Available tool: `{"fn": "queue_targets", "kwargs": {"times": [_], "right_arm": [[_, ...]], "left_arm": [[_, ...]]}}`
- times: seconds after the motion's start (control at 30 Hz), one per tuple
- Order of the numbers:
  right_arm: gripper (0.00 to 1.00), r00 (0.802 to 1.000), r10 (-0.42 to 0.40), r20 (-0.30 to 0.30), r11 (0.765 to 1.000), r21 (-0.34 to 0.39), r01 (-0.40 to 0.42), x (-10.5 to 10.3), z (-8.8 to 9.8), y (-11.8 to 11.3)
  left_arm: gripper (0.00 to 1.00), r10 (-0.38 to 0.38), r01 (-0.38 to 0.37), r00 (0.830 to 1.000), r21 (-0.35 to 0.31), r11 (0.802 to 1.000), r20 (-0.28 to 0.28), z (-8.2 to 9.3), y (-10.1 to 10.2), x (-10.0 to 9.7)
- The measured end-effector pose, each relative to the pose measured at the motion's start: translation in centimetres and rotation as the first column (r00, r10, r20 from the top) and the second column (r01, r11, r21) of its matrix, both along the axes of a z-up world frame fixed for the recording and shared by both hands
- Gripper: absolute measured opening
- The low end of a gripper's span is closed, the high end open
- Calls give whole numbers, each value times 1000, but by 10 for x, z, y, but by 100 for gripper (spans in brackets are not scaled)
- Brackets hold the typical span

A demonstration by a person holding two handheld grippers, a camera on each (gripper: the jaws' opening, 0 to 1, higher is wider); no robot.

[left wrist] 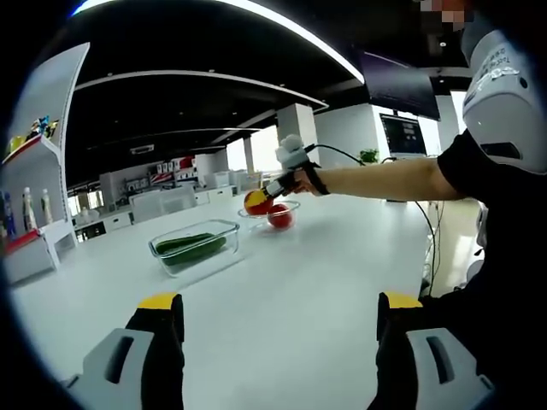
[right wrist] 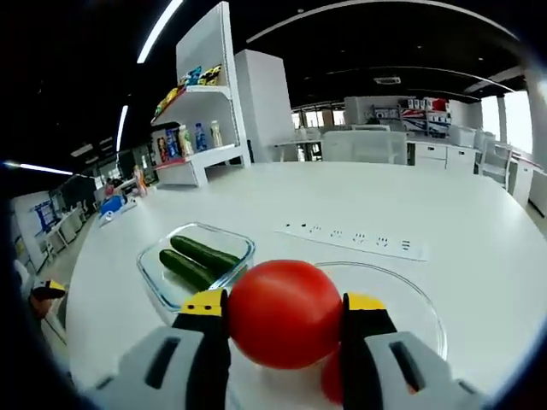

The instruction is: Sort the scattered tomatoes and cucumbers on the table and place them into their respective storage containers

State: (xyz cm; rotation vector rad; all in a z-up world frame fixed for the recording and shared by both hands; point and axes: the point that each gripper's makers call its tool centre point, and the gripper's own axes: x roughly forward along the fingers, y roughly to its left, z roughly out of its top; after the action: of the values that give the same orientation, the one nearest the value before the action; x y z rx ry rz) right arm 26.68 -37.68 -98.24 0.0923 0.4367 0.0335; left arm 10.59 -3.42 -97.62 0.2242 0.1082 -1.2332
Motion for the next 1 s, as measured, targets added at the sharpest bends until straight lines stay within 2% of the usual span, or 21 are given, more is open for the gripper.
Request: {"fn": "queue_targets", "kwargs": {"times": [0.37, 1.0], "right_arm": [[46, 1000, 2, -31, 1000, 2, -2, 2, -14, 0], [46, 999, -16, -30, 999, 35, 17, 6, -16, 0]], "left_arm": [[92, 1, -1, 1000, 7, 1000, -4, -4, 1, 1], [92, 0, 0, 1000, 4, 1000, 0, -2, -1, -2]]}}
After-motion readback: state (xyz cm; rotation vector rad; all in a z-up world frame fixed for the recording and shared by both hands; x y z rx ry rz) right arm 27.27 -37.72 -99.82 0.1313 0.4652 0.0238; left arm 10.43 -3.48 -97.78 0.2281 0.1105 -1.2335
